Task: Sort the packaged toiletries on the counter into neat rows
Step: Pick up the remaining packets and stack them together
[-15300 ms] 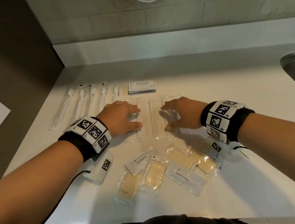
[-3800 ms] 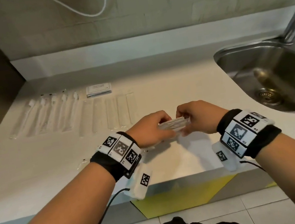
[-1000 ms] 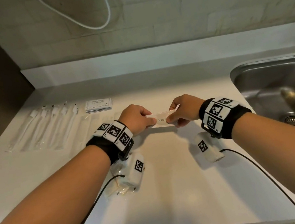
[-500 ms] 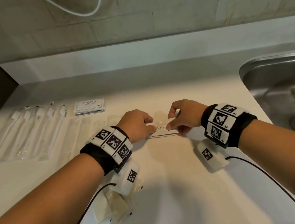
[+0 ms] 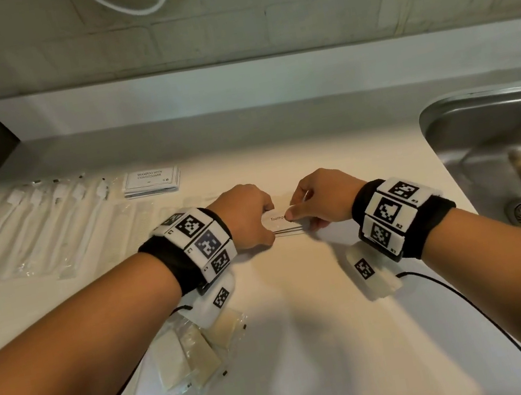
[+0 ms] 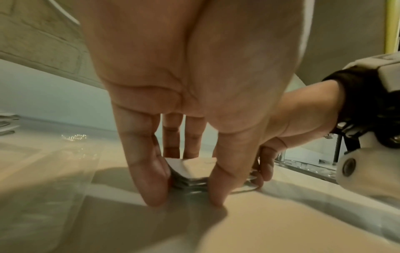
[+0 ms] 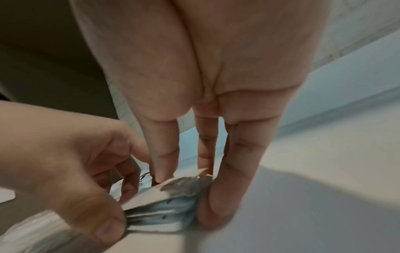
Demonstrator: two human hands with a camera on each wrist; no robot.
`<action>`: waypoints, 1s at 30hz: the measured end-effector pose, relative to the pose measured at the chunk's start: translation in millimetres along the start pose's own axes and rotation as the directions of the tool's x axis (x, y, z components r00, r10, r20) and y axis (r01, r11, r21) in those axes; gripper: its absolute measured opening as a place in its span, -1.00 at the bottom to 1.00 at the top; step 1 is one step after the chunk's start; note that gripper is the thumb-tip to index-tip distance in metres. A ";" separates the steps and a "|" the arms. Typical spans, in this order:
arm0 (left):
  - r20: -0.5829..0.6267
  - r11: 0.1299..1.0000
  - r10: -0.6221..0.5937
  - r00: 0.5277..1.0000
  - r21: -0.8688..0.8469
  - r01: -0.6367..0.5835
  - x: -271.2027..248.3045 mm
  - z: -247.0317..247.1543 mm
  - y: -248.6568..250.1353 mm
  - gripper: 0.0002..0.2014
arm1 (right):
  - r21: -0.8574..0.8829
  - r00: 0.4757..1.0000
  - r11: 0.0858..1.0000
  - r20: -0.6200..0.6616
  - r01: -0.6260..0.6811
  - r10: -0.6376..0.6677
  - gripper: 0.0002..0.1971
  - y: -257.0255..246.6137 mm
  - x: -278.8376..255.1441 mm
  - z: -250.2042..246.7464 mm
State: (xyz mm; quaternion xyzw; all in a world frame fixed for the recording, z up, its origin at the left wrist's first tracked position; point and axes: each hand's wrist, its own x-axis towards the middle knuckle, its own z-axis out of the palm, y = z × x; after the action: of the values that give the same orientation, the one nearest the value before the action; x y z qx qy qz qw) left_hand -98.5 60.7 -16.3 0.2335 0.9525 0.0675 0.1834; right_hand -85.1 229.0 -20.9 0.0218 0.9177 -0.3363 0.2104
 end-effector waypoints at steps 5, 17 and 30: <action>0.001 1.000 0.010 1.000 0.000 -0.010 3.4 -1.7 -0.2 -0.57 | -0.401 0.983 0.898 0.080 0.184 -0.165 -0.40 -7.9 -4.0 0.4; 0.012 0.999 0.036 0.999 0.027 -0.036 9.8 -4.3 -3.7 -0.70 | -0.593 0.972 0.771 0.126 0.232 -0.196 -0.55 -22.5 -1.9 5.4; 0.008 0.998 0.061 0.998 -0.024 -0.061 8.8 -4.8 -11.0 -0.60 | -0.571 0.979 0.797 0.071 0.195 -0.189 -0.74 -15.7 0.7 8.5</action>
State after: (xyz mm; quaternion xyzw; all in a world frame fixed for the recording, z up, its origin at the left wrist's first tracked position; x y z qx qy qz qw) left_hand -112.3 55.0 -17.1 0.2606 0.9433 0.0833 0.1880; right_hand -85.5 211.5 -17.5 -0.1375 0.9725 -0.0633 0.1768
